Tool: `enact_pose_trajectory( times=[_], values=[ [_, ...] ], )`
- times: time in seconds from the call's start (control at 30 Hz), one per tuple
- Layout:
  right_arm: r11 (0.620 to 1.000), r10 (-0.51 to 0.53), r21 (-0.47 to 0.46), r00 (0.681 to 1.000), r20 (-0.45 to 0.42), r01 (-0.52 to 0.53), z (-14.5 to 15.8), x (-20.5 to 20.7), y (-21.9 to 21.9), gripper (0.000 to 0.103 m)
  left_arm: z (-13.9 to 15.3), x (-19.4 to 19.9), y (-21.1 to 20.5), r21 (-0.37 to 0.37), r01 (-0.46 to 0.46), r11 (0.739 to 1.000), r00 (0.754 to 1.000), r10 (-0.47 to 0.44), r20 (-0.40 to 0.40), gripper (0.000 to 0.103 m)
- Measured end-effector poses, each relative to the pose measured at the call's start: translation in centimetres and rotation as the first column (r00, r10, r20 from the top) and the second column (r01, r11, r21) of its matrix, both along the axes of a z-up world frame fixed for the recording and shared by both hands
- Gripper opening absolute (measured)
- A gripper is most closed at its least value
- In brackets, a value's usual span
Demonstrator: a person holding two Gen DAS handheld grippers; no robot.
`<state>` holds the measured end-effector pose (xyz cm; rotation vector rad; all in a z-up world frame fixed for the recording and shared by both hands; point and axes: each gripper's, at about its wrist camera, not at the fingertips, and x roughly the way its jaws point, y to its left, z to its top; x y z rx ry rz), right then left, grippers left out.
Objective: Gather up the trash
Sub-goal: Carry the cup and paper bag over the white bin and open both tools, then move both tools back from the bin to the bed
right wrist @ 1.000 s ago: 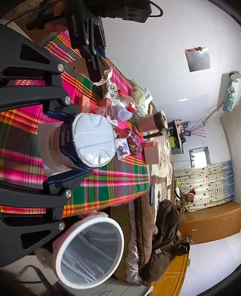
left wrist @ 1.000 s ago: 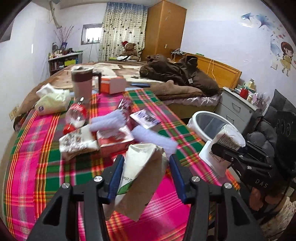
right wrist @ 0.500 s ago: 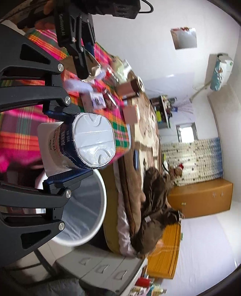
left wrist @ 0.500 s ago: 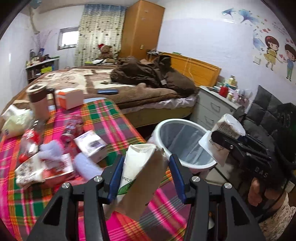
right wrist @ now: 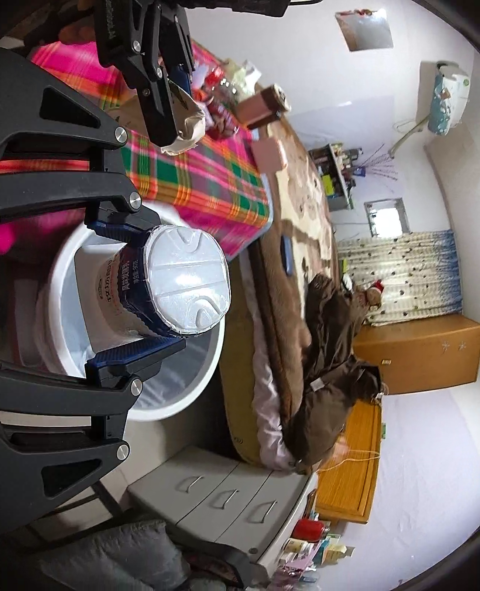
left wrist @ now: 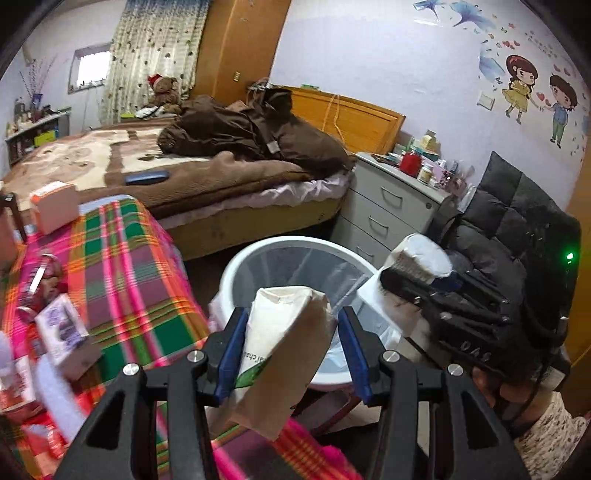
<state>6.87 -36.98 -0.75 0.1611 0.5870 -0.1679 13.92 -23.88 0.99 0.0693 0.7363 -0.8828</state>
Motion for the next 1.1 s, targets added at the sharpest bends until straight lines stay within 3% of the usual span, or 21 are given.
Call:
enact_pose_trajectory(
  times=[0.37,0.5,0.63,0.7,0.77,1.1],
  values=[
    [1.000,-0.017,-0.012,0.994,-0.111,0.016,-2.3,1.6,-3.4,0.048,-1.9,2.6,-5.2,0.029,0.027,0.999,0.998,-0.025,-0.065,0.053],
    [1.000,-0.017,-0.004,0.992,-0.126,0.016,-2.6,1.9,-4.2,0.048,-2.2,3.9,-6.3,-0.003,0.023,1.000,0.995,-0.023,-0.098,0.053],
    [1.000,-0.007,-0.005,0.989,-0.146,0.006,-3.0,2.4,-4.6,0.049,-2.4,4.3,-7.4,-0.001,0.039,0.999,0.994,-0.039,-0.100,0.059],
    [1.000,-0.004,-0.005,0.987,-0.161,0.003,-3.3,2.6,-4.6,0.052,-2.7,4.7,-7.5,-0.007,0.043,0.999,0.992,-0.044,-0.116,0.072],
    [1.000,0.002,-0.001,0.987,-0.161,-0.002,-3.5,2.6,-4.8,0.068,-2.9,4.8,-7.4,-0.017,0.040,0.999,0.992,-0.042,-0.122,0.072],
    [1.000,-0.006,0.014,0.991,-0.135,0.008,-3.1,2.2,-4.8,0.068,-2.1,4.3,-5.3,0.000,-0.006,1.000,0.996,0.006,-0.086,0.072]
  ],
)
